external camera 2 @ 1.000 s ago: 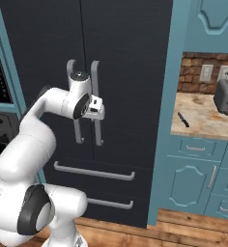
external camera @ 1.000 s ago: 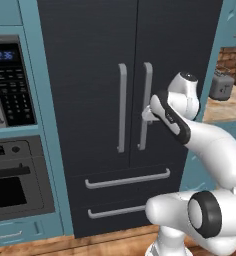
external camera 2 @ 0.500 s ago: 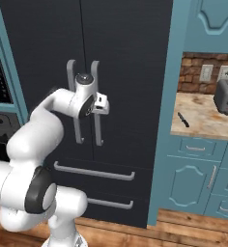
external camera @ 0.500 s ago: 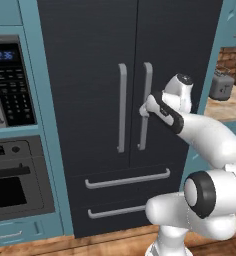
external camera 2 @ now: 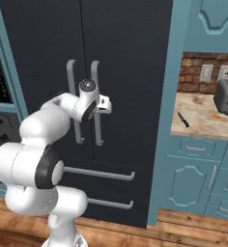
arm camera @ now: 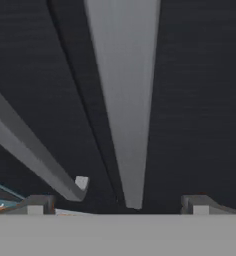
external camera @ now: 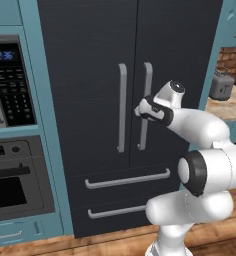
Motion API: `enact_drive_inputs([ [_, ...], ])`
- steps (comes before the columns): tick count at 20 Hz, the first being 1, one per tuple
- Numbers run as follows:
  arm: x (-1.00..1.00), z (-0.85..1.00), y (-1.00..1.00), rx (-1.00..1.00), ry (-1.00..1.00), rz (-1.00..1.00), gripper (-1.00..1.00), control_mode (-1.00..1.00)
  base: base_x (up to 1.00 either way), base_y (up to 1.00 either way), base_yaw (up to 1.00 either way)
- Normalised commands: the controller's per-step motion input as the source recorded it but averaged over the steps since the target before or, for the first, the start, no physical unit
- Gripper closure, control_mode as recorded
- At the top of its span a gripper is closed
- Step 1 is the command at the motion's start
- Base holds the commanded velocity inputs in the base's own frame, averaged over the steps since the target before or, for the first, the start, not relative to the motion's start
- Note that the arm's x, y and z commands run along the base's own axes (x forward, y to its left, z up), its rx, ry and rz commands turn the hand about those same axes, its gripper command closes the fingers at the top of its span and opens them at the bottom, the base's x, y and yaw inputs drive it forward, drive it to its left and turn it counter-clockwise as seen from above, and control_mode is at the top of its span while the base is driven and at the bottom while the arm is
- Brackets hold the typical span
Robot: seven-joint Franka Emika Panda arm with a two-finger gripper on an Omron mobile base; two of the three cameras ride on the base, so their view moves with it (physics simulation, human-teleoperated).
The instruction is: Retrieve the butter from the fridge and place it on a plate on the dining table. Then retrieve the butter knife by the fridge and place it near the plate.
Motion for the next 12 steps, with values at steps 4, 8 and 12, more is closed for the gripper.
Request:
enact_drive_inputs([
  [4,0.59,-0.15,0.00,0.00,0.00,0.00,-1.00,-1.00,0.00,0.00,0.00],
  [8,0.60,-0.23,0.00,0.00,-0.02,0.00,-1.00,-1.00,0.00,0.00,0.00],
  [12,0.55,-0.23,0.00,0.00,-0.05,0.00,-1.00,-1.00,0.00,0.00,0.00],
])
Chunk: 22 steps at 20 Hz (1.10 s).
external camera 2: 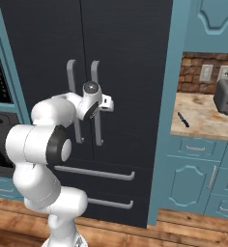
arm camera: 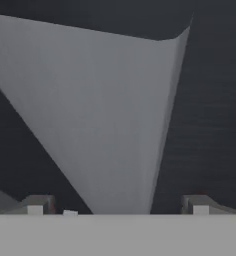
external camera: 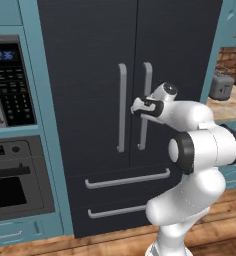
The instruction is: Retrieve the butter from the fridge and place it on a plate on the dining table. Then retrieve the butter knife by the fridge and place it near the plate.
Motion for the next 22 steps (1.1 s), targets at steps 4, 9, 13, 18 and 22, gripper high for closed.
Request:
enact_drive_inputs([
  [4,0.47,-0.19,0.00,0.00,-0.02,0.00,1.00,-1.00,0.00,0.00,0.00],
  [9,0.09,0.00,0.00,0.00,0.00,0.00,1.00,-1.00,0.00,0.00,0.00],
  [13,0.00,0.06,-0.26,0.01,0.00,0.00,1.00,-1.00,0.00,0.00,0.00],
  [18,-0.16,0.16,-0.60,0.01,-0.01,0.00,1.00,-1.00,0.00,0.00,0.00],
  [22,-0.46,0.04,-0.76,0.00,0.00,-0.01,1.00,-1.00,0.00,0.00,0.00],
])
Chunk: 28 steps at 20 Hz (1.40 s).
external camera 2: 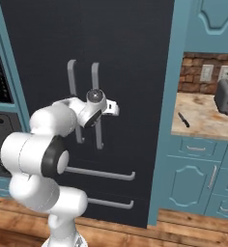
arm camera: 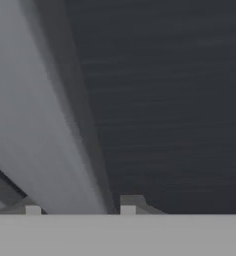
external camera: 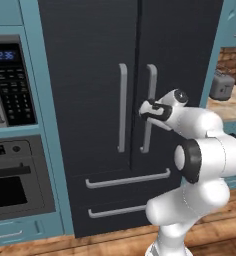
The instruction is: Retrieve the butter from the fridge and place it on a plate on the dining table. Then retrieve the butter knife by the fridge and place it near the plate.
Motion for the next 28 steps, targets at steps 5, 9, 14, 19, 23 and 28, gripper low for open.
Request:
enact_drive_inputs([
  [5,-0.59,0.10,-0.83,0.00,0.00,-0.06,1.00,-1.00,0.00,0.00,0.00],
  [9,-0.59,0.23,-0.90,0.00,0.05,-0.11,1.00,-1.00,0.00,0.00,0.00],
  [14,-0.65,0.09,-0.87,0.00,0.05,-0.14,1.00,-1.00,0.00,0.00,0.00],
  [19,-0.64,0.06,-0.46,0.00,0.04,-0.08,-1.00,-1.00,0.00,0.00,0.00],
  [23,-1.00,0.30,0.68,-0.08,0.01,0.00,-1.00,-1.00,0.00,0.00,0.00],
  [28,-1.00,0.53,1.00,-0.20,0.05,0.00,-1.00,-1.00,0.00,0.00,0.00],
])
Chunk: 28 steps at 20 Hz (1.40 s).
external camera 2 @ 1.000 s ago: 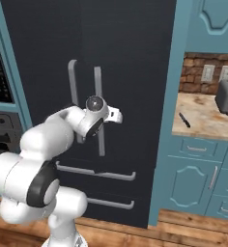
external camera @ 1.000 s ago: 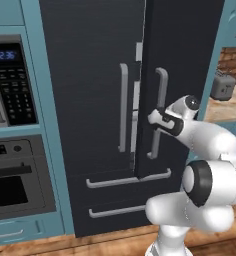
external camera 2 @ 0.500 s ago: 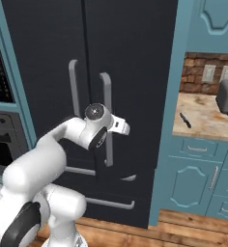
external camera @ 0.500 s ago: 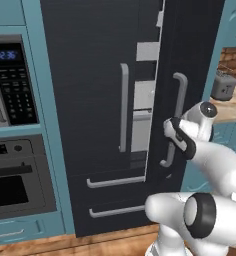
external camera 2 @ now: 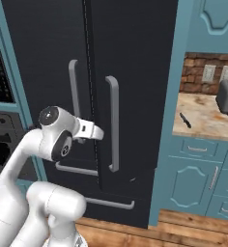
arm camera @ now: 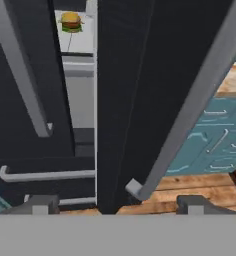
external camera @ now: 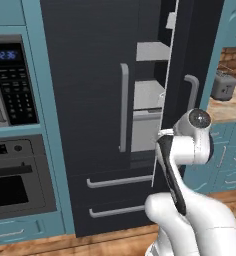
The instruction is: Retrieve the butter from the fridge and place it on a plate on the dining table. Then retrieve the butter knife by the fridge and place it near the plate.
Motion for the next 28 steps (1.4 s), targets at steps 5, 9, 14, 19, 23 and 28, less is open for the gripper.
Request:
enact_drive_inputs([
  [5,-0.01,0.91,0.96,-0.57,0.00,-0.02,-1.00,-1.00,0.00,0.00,0.00],
  [9,0.84,0.35,0.43,-0.48,0.03,-0.01,-1.00,-1.00,0.00,0.00,0.00],
  [14,0.99,0.29,0.11,-0.31,0.38,-0.12,-1.00,-1.00,0.00,0.00,0.00],
  [19,0.99,0.06,0.00,-0.21,0.56,-0.21,-1.00,-1.00,0.00,0.00,0.00],
  [23,0.38,0.00,-0.76,-0.03,0.45,-0.24,-1.00,-1.00,0.00,0.00,0.00],
  [28,-0.32,0.00,-1.00,0.01,0.25,-0.29,-1.00,-1.00,0.00,0.00,0.00],
])
